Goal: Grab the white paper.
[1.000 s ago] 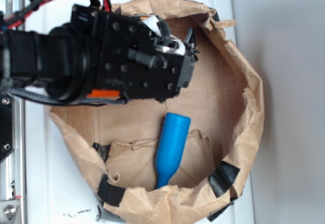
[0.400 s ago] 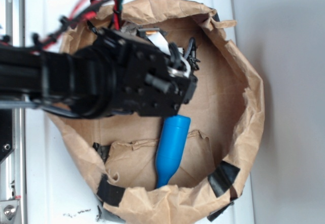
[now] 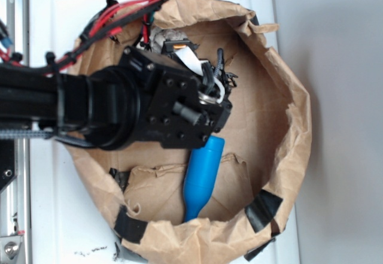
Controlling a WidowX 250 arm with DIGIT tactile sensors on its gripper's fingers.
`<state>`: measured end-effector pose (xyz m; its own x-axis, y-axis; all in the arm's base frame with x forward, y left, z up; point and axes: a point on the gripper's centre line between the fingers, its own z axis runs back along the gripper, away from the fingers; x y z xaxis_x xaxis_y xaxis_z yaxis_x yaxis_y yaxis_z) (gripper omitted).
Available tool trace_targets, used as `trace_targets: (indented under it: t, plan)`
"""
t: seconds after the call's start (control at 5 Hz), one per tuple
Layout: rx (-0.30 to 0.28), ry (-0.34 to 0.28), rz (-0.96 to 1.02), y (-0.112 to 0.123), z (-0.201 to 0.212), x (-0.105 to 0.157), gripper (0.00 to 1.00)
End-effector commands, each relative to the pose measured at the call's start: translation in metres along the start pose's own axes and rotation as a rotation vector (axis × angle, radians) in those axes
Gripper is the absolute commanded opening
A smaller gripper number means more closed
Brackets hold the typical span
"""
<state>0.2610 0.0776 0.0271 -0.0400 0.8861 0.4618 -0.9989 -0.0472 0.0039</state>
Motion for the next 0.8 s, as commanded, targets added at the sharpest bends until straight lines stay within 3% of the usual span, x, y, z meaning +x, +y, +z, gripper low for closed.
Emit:
trace_targets:
  t: [0.0, 0.6]
  plan:
    - [-0.043, 0.007, 0.013, -0.007, 0.011, 0.006, 0.00]
    - [-0.079, 0.029, -0.006, -0.002, 0.026, 0.010, 0.00]
